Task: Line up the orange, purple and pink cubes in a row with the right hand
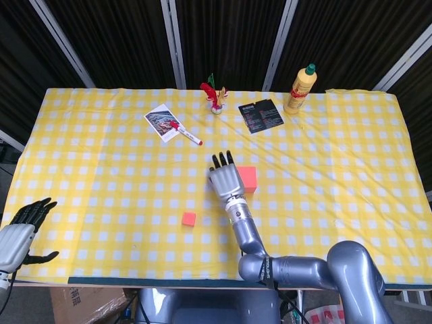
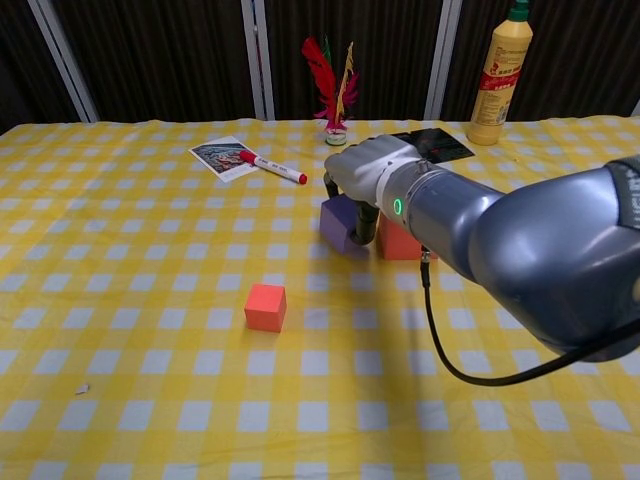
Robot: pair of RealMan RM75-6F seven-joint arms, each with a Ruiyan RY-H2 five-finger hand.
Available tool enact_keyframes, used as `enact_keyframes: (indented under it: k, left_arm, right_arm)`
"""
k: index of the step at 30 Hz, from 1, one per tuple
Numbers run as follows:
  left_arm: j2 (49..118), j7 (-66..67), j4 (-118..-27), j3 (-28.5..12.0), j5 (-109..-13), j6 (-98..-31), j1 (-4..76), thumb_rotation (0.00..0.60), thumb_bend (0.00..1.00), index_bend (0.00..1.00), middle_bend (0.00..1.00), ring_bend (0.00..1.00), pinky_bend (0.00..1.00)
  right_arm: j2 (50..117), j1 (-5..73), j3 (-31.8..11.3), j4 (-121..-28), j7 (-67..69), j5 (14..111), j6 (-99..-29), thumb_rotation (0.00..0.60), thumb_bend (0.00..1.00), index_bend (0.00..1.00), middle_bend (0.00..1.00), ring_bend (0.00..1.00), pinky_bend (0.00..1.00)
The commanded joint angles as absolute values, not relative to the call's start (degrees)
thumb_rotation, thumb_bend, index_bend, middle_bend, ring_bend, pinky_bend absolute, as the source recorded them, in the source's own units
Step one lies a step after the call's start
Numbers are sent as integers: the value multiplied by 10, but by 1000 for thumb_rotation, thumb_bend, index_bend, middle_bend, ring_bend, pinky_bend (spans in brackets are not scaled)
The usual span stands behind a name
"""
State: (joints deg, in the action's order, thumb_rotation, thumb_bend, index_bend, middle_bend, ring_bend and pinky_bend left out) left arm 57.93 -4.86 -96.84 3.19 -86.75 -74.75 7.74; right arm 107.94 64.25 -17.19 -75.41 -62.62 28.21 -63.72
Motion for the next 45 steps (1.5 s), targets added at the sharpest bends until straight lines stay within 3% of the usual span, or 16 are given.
enact_keyframes:
  k: [1,45]
  left_arm:
    - [579,-48,-969,32,-868,-748,77,600,21,0,0,0,33]
    - [580,-46,-970,33,-870,-751,77,600,20,0,0,0,33]
  right_arm:
    - [1079,645,-173,-757,-642,265,-645,600,473,524,103,0,36]
    - [1078,647,-179,-777,-716,183,-688,600,473,524,103,0,36]
